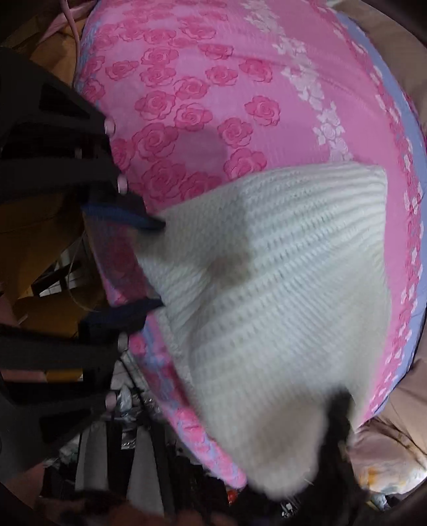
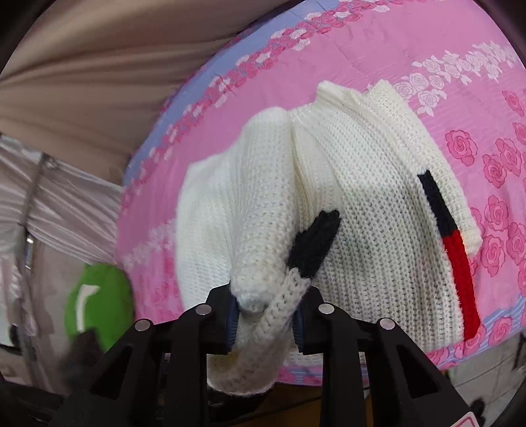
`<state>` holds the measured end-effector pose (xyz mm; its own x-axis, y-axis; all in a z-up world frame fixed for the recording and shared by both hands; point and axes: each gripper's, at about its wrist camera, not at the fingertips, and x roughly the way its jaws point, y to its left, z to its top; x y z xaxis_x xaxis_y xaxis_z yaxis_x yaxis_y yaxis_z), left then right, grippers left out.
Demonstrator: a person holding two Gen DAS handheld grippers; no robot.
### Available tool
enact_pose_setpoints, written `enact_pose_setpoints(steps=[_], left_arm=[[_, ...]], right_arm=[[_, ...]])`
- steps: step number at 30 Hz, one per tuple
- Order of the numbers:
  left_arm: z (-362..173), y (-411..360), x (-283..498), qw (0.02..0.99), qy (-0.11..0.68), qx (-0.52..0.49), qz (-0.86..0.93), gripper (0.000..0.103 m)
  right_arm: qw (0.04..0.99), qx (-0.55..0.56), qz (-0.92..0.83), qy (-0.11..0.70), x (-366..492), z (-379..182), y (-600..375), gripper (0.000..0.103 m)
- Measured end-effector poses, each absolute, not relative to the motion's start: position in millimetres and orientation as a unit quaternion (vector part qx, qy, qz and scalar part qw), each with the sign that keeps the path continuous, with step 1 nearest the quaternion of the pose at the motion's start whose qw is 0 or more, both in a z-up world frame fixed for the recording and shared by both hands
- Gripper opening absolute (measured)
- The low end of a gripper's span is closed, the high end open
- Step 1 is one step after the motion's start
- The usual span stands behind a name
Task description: Fold small clothes
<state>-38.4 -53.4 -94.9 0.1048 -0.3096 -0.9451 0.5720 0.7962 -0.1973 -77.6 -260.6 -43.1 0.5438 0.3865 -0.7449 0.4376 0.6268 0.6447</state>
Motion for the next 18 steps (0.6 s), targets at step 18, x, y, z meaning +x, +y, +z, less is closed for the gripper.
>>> enact_pose_setpoints(steps=[18], left_arm=[[-68.0, -60.2, -51.6, 0.745, 0.574, 0.109, -0.321, 0.043]], right_arm=[[0.765, 0.435, -0.116, 0.461, -143.7, -80.7, -328.4, 0.032]])
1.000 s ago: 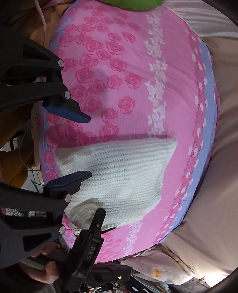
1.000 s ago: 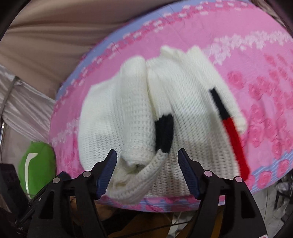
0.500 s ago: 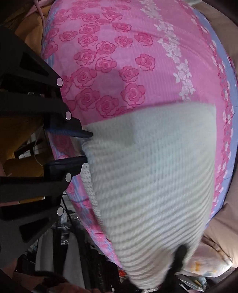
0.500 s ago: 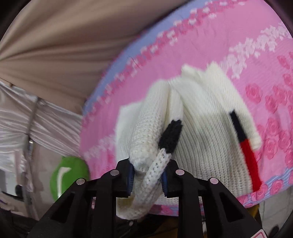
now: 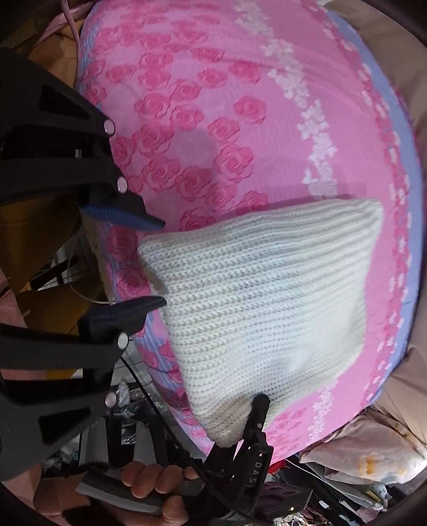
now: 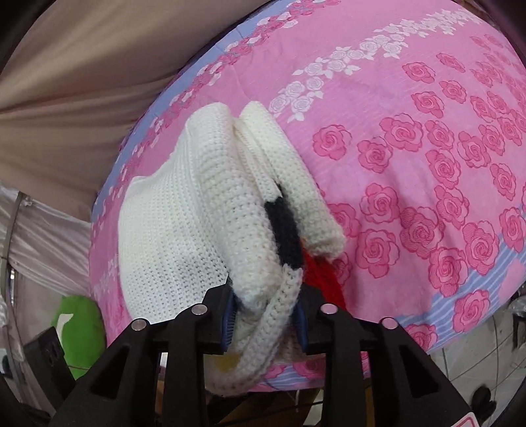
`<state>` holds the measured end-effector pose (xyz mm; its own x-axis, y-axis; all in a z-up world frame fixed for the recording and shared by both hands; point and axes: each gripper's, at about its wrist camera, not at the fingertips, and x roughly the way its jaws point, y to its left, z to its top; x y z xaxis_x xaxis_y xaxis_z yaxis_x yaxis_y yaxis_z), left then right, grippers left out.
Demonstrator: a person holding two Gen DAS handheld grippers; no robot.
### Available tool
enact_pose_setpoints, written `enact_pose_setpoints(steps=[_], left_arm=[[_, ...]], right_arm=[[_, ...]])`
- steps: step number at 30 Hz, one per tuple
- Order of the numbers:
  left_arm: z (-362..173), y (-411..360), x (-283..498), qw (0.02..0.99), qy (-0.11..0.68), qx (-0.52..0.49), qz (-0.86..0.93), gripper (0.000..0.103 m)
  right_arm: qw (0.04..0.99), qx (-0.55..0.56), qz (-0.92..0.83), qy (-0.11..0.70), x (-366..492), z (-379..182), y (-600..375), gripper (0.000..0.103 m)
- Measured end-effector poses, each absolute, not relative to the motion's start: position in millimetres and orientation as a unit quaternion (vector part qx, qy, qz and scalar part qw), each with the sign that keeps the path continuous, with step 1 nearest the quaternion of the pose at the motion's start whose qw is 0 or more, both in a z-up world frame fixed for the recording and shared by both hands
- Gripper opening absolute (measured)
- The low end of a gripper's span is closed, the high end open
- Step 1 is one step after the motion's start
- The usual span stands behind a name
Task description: Fold small clothes
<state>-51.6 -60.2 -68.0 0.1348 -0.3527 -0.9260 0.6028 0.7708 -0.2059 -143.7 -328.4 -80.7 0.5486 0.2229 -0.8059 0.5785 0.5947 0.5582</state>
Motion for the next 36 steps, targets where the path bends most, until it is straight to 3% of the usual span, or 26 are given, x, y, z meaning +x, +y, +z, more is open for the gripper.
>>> enact_pose_setpoints(steps=[4, 7, 10, 13, 15, 19, 22, 24, 25, 26, 33, 36], left_arm=[[-48.5, -56.6, -52.6, 0.759, 0.551, 0.104, -0.33, 0.051], [-45.0, -55.2, -50.5, 0.763, 0.55, 0.104, -0.324, 0.051], [-47.2, -57.8, -48.8, 0.764, 0.553, 0.108, -0.315, 0.051], [-50.5, -59.0, -46.7, 0.763, 0.556, 0.117, -0.308, 0.051], [-49.9, -57.6, -47.1, 0.765, 0.556, 0.118, -0.303, 0.051], [-50.2, -57.9, -44.4, 0.77, 0.555, 0.122, -0.289, 0.051], [-51.4, -59.2, -42.9, 0.774, 0.553, 0.132, -0.279, 0.054], [-53.6, -60.6, -41.0, 0.775, 0.555, 0.135, -0.272, 0.056], [-55.0, -61.4, -40.0, 0.774, 0.556, 0.135, -0.269, 0.056], [-56.7, -63.2, -39.3, 0.773, 0.559, 0.136, -0.267, 0.056], [-71.9, -69.2, -34.9, 0.763, 0.577, 0.142, -0.255, 0.056], [-91.3, -70.1, -30.0, 0.755, 0.592, 0.152, -0.239, 0.058]], right_arm=[[0.775, 0.422, -0.111, 0.458, -132.8, -66.9, -325.2, 0.034], [0.809, 0.35, -0.128, 0.455, -124.0, -53.2, -315.5, 0.023], [0.83, 0.353, -0.136, 0.409, -133.1, -41.8, -330.4, 0.023], [0.795, 0.388, -0.115, 0.452, -139.0, -81.1, -348.7, 0.025], [0.795, 0.41, -0.105, 0.435, -151.8, -97.8, -349.5, 0.024], [0.795, 0.415, -0.119, 0.427, -162.7, -69.9, -344.9, 0.034], [0.831, 0.335, -0.185, 0.405, -179.1, -30.2, -326.4, 0.034], [0.858, 0.281, -0.202, 0.379, -190.9, -9.2, -311.3, 0.024], [0.869, 0.262, -0.182, 0.377, -191.1, -3.0, -300.6, 0.007], [0.873, 0.248, -0.16, 0.388, -187.8, -3.1, -289.6, 0.004], [0.818, 0.26, -0.177, 0.481, -182.6, -81.1, -292.9, 0.0], [0.819, 0.263, -0.168, 0.482, -188.9, -80.0, -294.8, 0.0]])
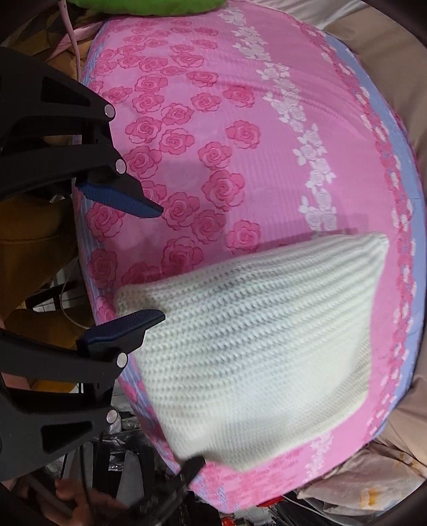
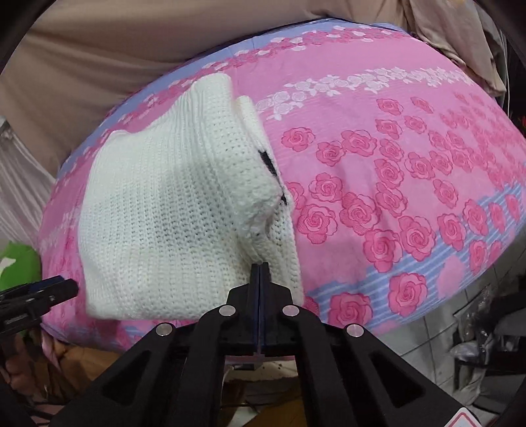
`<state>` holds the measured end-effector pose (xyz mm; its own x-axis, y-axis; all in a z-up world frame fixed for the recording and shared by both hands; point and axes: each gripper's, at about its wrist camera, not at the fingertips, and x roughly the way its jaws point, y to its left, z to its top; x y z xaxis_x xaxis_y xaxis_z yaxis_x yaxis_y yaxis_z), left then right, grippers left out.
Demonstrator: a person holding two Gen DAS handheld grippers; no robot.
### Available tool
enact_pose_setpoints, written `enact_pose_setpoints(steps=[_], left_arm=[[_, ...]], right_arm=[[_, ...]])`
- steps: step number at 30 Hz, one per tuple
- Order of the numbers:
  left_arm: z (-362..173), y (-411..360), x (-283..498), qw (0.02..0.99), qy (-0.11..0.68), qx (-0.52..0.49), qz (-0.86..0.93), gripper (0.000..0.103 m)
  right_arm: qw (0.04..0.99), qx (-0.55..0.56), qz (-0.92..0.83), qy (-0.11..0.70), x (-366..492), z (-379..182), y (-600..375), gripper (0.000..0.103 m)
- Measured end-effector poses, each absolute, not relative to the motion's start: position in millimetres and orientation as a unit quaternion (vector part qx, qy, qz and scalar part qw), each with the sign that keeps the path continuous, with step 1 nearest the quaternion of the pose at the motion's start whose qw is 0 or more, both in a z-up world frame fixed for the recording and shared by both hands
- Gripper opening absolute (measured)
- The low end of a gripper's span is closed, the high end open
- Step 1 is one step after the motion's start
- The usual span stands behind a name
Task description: Fold small clothes
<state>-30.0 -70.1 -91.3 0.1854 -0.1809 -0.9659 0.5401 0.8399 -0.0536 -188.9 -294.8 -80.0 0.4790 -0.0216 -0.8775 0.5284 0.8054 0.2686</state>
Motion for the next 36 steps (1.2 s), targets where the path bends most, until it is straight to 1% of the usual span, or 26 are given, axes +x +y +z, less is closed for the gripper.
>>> enact_pose_setpoints(steps=[1, 3, 4, 6, 9, 10, 11, 15, 16, 17, 18, 22, 24, 25, 26, 27, 29, 30, 33, 34, 36], left_arm=[[-97.8, -69.6, -27.6, 0.756, 0.593, 0.153, -0.232, 0.059], [-109.4, -68.9, -23.1, 0.763, 0.588, 0.156, -0.22, 0.066], [-110.8, -68.3, -21.5, 0.763, 0.589, 0.152, -0.218, 0.066], [-100.8, -66.4, -22.1, 0.768, 0.584, 0.142, -0.219, 0.064], [-70.5, -60.2, -23.7, 0.785, 0.561, 0.096, -0.244, 0.063], [-63.0, -58.9, -22.2, 0.79, 0.555, 0.082, -0.248, 0.063], [-53.0, -58.6, -18.5, 0.797, 0.546, 0.064, -0.25, 0.063], [-44.3, -74.9, 0.4, 0.803, 0.54, 0.052, -0.246, 0.064], [-47.9, -80.0, 5.3, 0.803, 0.542, 0.059, -0.242, 0.063], [-54.9, -85.9, 9.8, 0.802, 0.546, 0.069, -0.232, 0.063], [-61.6, -90.4, 14.5, 0.8, 0.55, 0.078, -0.227, 0.063], [-85.2, -96.4, 19.3, 0.799, 0.551, 0.099, -0.218, 0.067], [-88.0, -99.5, 15.6, 0.8, 0.549, 0.106, -0.216, 0.069], [-87.4, -99.4, 14.7, 0.8, 0.549, 0.108, -0.214, 0.069], [-83.3, -98.7, 13.8, 0.802, 0.548, 0.109, -0.213, 0.068], [-78.0, -96.3, 14.2, 0.803, 0.546, 0.106, -0.214, 0.068], [-62.9, -89.1, 10.0, 0.809, 0.536, 0.094, -0.221, 0.066], [-58.4, -86.0, 7.8, 0.811, 0.532, 0.089, -0.224, 0.066], [-66.5, -87.3, 1.7, 0.803, 0.542, 0.103, -0.225, 0.066], [-75.9, -87.9, 3.0, 0.798, 0.55, 0.112, -0.221, 0.067], [-91.1, -88.7, 2.6, 0.787, 0.565, 0.113, -0.221, 0.068]], right_arm=[[0.819, 0.254, -0.167, 0.486, -187.2, -73.2, -292.1, 0.0], [0.824, 0.255, -0.166, 0.478, -187.3, -58.4, -288.8, 0.0], [0.83, 0.262, -0.163, 0.465, -188.1, -48.2, -288.4, 0.0], [0.838, 0.27, -0.165, 0.445, -186.1, -31.2, -289.8, 0.007], [0.844, 0.275, -0.152, 0.436, -170.6, -15.5, -294.5, 0.028], [0.844, 0.276, -0.149, 0.436, -163.2, -14.6, -298.7, 0.045], [0.843, 0.277, -0.147, 0.437, -155.0, -16.0, -302.5, 0.053], [0.829, 0.274, -0.138, 0.467, -120.5, -40.2, -311.0, 0.054], [0.827, 0.266, -0.134, 0.476, -113.5, -46.1, -309.8, 0.048], [0.827, 0.251, -0.133, 0.485, -107.0, -50.0, -308.7, 0.038], [0.828, 0.242, -0.126, 0.489, -102.4, -50.2, -309.8, 0.015], [0.847, 0.297, -0.126, 0.423, -115.3, -25.7, -336.4, 0.013], [0.83, 0.312, -0.13, 0.443, -117.0, -45.1, -347.6, 0.013], [0.811, 0.296, -0.128, 0.488, -112.4, -70.1, -345.9, 0.013], [0.807, 0.276, -0.13, 0.505, -112.7, -83.1, -342.4, 0.017], [0.817, 0.263, -0.132, 0.496, -116.3, -81.9, -339.5, 0.017], [0.824, 0.273, -0.143, 0.475, -122.5, -59.7, -337.6, 0.017], [0.838, 0.271, -0.148, 0.451, -128.3, -39.7, -333.1, 0.017], [0.866, 0.221, -0.135, 0.427, -138.3, -2.6, -310.6, 0.017], [0.867, 0.21, -0.118, 0.436, -139.7, -1.8, -301.5, 0.017], [0.85, 0.194, -0.103, 0.479, -137.9, -24.8, -290.1, 0.017]])
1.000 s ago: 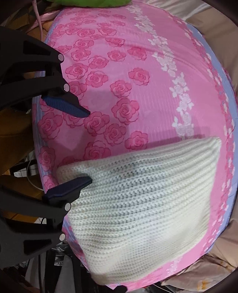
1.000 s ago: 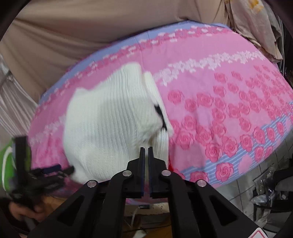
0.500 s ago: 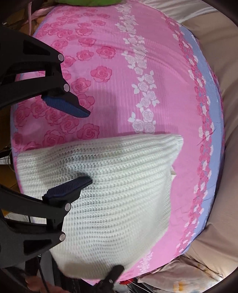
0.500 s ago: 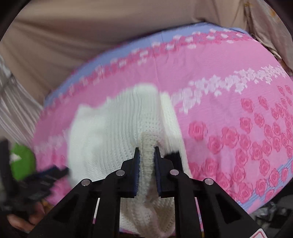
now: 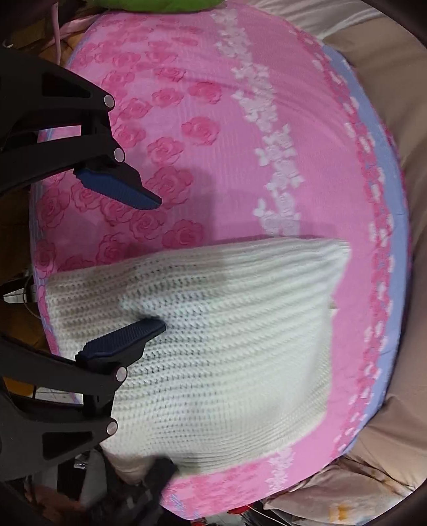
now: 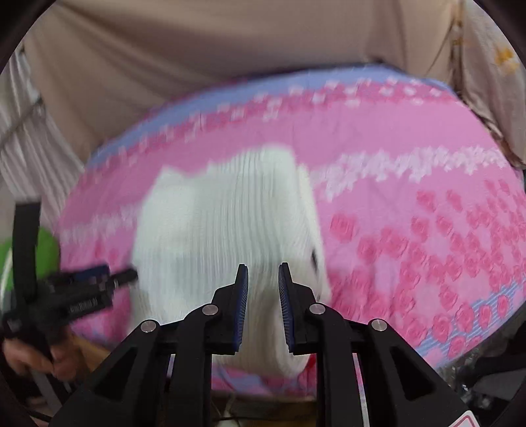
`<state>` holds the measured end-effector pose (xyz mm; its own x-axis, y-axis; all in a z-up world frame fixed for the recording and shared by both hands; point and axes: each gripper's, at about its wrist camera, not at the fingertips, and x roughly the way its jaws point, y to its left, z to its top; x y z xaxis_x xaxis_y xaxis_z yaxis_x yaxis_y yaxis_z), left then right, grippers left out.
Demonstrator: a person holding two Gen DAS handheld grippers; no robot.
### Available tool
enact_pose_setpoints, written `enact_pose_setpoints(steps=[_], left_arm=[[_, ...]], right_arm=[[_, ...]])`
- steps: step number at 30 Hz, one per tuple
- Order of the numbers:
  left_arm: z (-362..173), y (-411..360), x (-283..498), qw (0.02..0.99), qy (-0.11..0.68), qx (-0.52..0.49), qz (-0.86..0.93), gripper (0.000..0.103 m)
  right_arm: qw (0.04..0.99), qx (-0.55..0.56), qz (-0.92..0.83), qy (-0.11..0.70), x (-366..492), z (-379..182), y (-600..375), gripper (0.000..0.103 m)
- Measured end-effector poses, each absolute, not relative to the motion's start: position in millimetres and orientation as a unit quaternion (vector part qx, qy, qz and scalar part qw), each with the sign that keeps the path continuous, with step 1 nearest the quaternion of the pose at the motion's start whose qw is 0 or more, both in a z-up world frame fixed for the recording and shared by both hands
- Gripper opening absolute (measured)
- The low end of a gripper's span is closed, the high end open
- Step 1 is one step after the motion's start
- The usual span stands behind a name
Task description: Fold small clothes
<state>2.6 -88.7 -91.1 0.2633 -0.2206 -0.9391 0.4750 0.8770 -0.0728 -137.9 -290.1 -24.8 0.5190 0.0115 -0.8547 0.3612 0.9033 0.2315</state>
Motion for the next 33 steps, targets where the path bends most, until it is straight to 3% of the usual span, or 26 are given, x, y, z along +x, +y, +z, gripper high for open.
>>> enact_pose_setpoints(steps=[2, 7, 11, 15, 17, 18, 19, 20, 28, 33], left_arm=[[-87.2, -85.4, 2.7, 0.786, 0.567, 0.106, -0.222, 0.068], [-63.9, -76.1, -3.3, 0.788, 0.553, 0.075, -0.259, 0.067], [-106.6, -84.0, 0.1, 0.754, 0.606, 0.101, -0.231, 0.069], [-87.2, -76.2, -3.5, 0.777, 0.577, 0.087, -0.236, 0.067], [-77.9, -76.7, -4.4, 0.786, 0.562, 0.077, -0.245, 0.069], [-76.8, -78.2, -3.7, 0.787, 0.561, 0.071, -0.248, 0.072], [-77.2, -80.4, -2.7, 0.786, 0.562, 0.069, -0.249, 0.073], [-79.5, -83.4, -1.8, 0.785, 0.564, 0.067, -0.249, 0.073], [-91.6, -90.4, 16.7, 0.768, 0.58, -0.013, -0.271, 0.076], [-107.9, -96.0, 24.6, 0.763, 0.588, -0.02, -0.267, 0.083]], right_arm=[[0.815, 0.201, -0.108, 0.533, -138.3, -70.8, -288.2, 0.004], [0.824, 0.28, -0.111, 0.481, -164.8, -45.2, -292.7, 0.006], [0.809, 0.239, -0.108, 0.526, -160.8, -67.7, -283.9, 0.003], [0.805, 0.263, -0.112, 0.52, -166.5, -71.9, -288.2, 0.0], [0.822, 0.263, -0.122, 0.49, -174.6, -49.6, -291.0, 0.012], [0.829, 0.259, -0.138, 0.476, -178.7, -40.7, -295.2, 0.029], [0.832, 0.257, -0.151, 0.469, -178.9, -35.9, -299.3, 0.054], [0.835, 0.257, -0.165, 0.459, -180.4, -34.0, -305.6, 0.066], [0.8, 0.319, -0.148, 0.487, -154.5, -67.5, -319.9, 0.066], [0.79, 0.323, -0.134, 0.503, -142.3, -86.7, -312.8, 0.068]])
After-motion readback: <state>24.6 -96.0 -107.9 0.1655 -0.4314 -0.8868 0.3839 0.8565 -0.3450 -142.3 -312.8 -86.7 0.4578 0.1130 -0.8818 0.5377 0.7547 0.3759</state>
